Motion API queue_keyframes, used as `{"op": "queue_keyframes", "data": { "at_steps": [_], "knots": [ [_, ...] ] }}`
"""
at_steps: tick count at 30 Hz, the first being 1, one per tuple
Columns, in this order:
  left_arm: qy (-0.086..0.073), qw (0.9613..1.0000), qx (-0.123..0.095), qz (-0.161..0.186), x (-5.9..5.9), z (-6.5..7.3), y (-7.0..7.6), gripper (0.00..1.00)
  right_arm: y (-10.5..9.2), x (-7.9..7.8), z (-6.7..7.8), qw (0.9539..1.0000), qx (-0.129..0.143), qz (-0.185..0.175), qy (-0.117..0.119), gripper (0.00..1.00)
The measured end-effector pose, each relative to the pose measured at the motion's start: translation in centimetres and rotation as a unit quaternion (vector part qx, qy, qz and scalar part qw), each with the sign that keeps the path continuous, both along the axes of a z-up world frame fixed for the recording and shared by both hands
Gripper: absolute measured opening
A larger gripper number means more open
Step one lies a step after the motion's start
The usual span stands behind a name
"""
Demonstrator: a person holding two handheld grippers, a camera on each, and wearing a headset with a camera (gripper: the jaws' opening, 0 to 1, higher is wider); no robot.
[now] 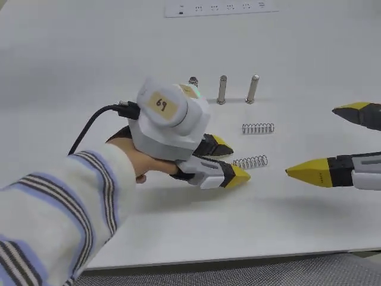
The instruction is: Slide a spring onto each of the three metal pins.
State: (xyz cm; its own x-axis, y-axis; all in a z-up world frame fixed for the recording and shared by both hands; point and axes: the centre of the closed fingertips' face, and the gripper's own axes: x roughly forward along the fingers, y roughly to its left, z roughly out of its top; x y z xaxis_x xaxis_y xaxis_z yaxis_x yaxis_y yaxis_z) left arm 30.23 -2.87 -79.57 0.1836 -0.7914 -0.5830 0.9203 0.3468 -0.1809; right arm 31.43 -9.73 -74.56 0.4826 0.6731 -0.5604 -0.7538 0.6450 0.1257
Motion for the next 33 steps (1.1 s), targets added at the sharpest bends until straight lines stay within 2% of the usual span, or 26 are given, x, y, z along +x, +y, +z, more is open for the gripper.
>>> {"op": "queue_keyframes", "data": {
  "at_steps": [2, 4, 7, 11, 14, 17, 19, 21, 23, 26, 27, 30, 33],
  "knots": [
    [-0.015, 0.9999, 0.008, 0.001, 0.3, -0.1, -0.1, 0.17, 0.0, -0.1, -0.1, 1.0, -0.001, 0.001, 0.002, 0.93],
    [-0.017, 0.9998, 0.009, -0.001, 0.4, -0.1, -0.1, 0.11, 0.0, -0.1, -0.1, 1.0, -0.001, 0.0, 0.004, 0.93],
    [-0.016, 0.9998, 0.008, -0.005, 0.4, -0.1, -0.3, 0.07, -0.1, -0.1, -0.1, 1.0, -0.001, 0.0, 0.005, 0.92],
    [-0.013, 0.9997, 0.018, -0.014, 0.3, -0.5, -0.2, 0.07, 0.0, -0.1, -0.1, 1.0, 0.0, 0.0, 0.005, 0.91],
    [-0.009, 0.9998, 0.014, -0.013, 0.3, -0.4, -0.3, 0.04, 0.1, -0.1, -0.1, 1.0, 0.001, 0.001, 0.006, 0.91],
    [-0.01, 0.9996, 0.021, -0.017, 0.3, -0.7, -0.2, 0.02, 0.0, 0.0, -0.1, 1.0, -0.005, 0.001, 0.005, 0.91],
    [-0.016, 0.9994, 0.026, -0.02, 0.3, -0.8, -0.1, 0.02, 0.0, -0.1, -0.2, 1.0, -0.006, 0.003, 0.006, 0.89],
    [-0.041, 0.9977, 0.041, -0.034, 0.5, -0.8, 0.0, 0.02, 0.0, 0.0, -0.2, 1.0, -0.005, 0.002, 0.006, 0.9],
    [-0.041, 0.9976, 0.043, -0.035, 0.2, -0.8, -0.1, 0.02, -0.1, 0.0, -0.2, 1.0, -0.006, 0.001, 0.006, 0.89],
    [-0.051, 0.9966, 0.048, -0.044, 0.3, -0.8, -0.1, 0.02, -0.2, 0.0, -0.1, 1.0, -0.006, 0.001, 0.006, 0.89],
    [-0.06, 0.9958, 0.05, -0.048, 0.3, -0.8, -0.1, 0.02, -0.2, 0.0, -0.1, 1.0, -0.006, 0.0, 0.005, 0.89],
    [-0.069, 0.9947, 0.054, -0.053, 0.4, -0.8, -0.1, 0.02, -0.3, 0.0, -0.1, 1.0, -0.007, 0.0, 0.005, 0.88],
    [-0.089, 0.9936, 0.058, -0.039, 1.3, -0.7, 0.0, 0.02, -0.3, -0.1, -0.1, 1.0, -0.009, 0.0, 0.005, 0.87]
  ]
}}
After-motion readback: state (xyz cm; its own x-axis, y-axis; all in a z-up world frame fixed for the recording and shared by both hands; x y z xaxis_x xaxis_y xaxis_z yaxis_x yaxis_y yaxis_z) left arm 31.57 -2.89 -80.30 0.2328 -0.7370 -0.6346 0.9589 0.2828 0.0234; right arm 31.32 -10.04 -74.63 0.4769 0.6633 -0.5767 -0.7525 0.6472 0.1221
